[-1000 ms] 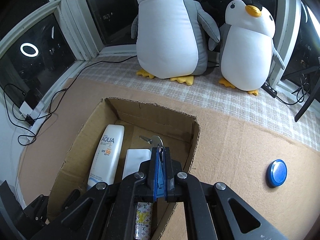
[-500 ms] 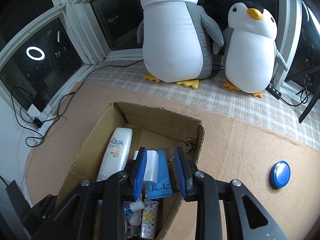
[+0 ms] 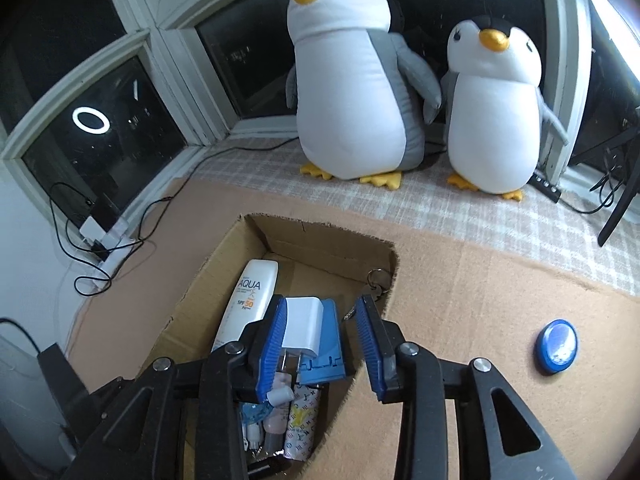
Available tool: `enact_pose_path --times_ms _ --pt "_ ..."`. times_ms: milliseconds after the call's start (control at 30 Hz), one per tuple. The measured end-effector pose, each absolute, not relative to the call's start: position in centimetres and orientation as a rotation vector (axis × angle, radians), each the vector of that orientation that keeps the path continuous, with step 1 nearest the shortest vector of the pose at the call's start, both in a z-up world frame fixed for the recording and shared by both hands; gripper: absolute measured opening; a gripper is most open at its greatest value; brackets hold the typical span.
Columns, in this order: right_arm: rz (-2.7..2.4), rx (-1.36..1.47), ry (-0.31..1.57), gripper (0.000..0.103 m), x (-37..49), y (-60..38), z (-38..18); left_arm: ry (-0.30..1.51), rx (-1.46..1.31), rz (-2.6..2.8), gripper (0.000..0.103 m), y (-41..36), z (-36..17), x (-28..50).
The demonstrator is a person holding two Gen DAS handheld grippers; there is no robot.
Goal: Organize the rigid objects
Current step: 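Move the right gripper to the blue round case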
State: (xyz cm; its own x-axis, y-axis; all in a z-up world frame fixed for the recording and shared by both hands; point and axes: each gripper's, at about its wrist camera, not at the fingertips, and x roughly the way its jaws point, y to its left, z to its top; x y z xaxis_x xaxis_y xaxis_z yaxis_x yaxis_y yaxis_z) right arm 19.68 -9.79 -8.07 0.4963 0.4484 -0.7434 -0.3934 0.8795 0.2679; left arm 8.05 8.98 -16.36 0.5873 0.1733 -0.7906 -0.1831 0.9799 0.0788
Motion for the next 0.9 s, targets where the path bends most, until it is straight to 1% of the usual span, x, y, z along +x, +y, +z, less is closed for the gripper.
enact_pose_path --times_ms 67,100,233,333,367,533,900 --pt "0.495 0.067 0.903 0.053 19.2 -10.9 -7.7 0.920 -0.010 0.208 0.018 8.9 -16.4 8.1" --pt "0.481 0.065 0.893 0.055 19.0 -11.6 -7.6 0.920 -0.011 0.208 0.018 9.0 -16.4 8.0" --pt "0.401 0.065 0.873 0.056 18.3 -14.8 -7.3 0.920 -0.010 0.209 0.018 8.9 -16.4 8.1" --pt "0.314 0.068 0.880 0.058 18.4 -17.6 -7.7 0.920 -0.010 0.208 0.018 8.9 -16.4 8.1" --pt "0.284 0.069 0.885 0.060 18.5 -18.6 -7.9 0.920 -0.010 0.208 0.018 8.9 -16.4 8.1" --pt "0.158 0.048 0.921 0.060 19.3 -22.4 -9.5 0.920 -0.011 0.208 0.018 8.9 -16.4 8.1" --pt "0.109 -0.004 0.972 0.062 21.4 -24.2 -13.9 0.921 -0.015 0.208 0.018 8.9 -16.4 8.1"
